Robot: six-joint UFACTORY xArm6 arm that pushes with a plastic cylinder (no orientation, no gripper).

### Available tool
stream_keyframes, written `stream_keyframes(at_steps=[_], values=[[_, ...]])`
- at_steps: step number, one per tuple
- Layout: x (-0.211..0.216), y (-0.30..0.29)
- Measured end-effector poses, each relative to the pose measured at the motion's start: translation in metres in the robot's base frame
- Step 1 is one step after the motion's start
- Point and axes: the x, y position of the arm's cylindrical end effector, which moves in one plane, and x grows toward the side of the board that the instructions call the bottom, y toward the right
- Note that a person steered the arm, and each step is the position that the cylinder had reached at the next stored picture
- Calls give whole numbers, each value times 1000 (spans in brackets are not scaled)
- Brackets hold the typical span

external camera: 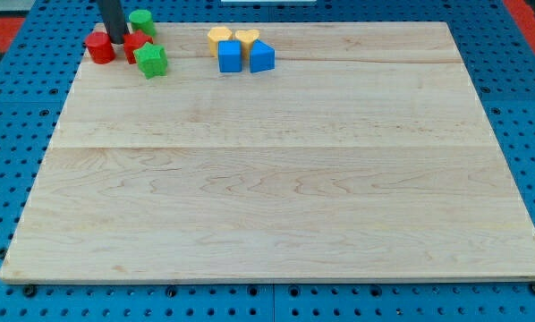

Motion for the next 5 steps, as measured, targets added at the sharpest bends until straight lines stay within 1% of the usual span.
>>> stream_keyframes(at_steps=[1,2,3,4,5], values=[[-6,-5],[-38,-20],[-38,-20],[-37,22],[-37,108]])
